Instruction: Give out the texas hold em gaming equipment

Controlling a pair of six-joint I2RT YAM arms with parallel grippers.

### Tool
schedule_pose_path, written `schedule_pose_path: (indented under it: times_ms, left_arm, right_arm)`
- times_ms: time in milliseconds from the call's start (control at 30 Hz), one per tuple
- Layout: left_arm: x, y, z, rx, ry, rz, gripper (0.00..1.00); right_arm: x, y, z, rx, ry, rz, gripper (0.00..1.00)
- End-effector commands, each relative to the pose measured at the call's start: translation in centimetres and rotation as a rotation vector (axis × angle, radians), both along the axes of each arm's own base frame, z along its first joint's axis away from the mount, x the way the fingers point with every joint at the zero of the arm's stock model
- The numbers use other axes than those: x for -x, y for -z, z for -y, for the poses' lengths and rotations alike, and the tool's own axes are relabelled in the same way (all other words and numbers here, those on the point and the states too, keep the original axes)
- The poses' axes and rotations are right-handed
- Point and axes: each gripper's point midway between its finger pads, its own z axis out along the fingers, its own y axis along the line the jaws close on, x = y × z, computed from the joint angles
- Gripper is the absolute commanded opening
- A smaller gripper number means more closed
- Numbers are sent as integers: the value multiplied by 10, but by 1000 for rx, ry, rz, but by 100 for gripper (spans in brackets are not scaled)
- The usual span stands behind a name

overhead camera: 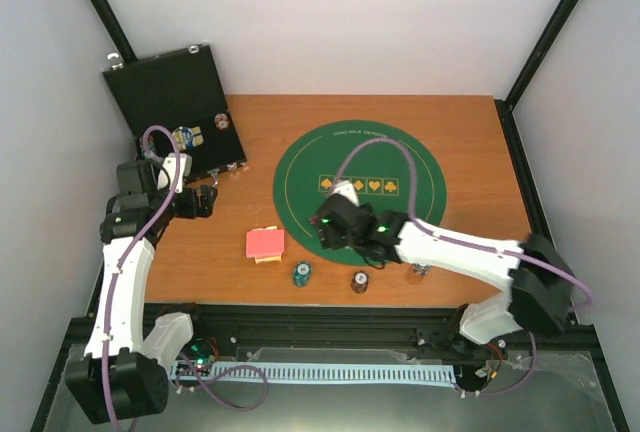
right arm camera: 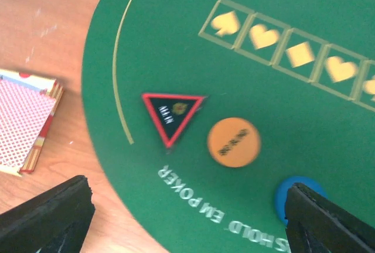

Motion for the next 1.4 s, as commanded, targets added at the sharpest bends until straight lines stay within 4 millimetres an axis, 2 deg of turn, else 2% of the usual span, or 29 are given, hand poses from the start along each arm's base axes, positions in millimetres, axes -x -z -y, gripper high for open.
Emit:
schedule_pose_path:
  times_ms: [0, 233, 333, 433, 700, 900, 1067, 1367]
  left_arm:
    - [7, 5, -4, -17, 0, -73, 100]
    - [12, -2, 3, 11, 23, -86, 100]
    - [11, -3, 6, 35, 33, -98, 100]
    - [8, -3, 7, 43, 39, -116, 100]
    - [8, -9, 10, 60, 53, -108, 100]
    - [7, -12, 8, 51, 41, -98, 100]
    - [5, -17, 6, 42, 33, -87, 100]
    - [3, -15, 5, 46, 22, -88, 100]
  right_arm:
    - [4, 25, -34, 97, -13, -50, 87]
    - [3, 70, -68, 156, -58, -177, 76]
    - [0, 85, -71, 140, -57, -238, 73]
    - [-5, 98, -65, 116, -24, -288, 69]
    - [-13, 113, -59, 100, -7, -327, 67]
    - [-21, 128, -52, 106, -2, -354, 60]
    - [-32, 129, -50, 111, 1, -352, 53]
    - [-40, 133, -63, 119, -30, -363, 43]
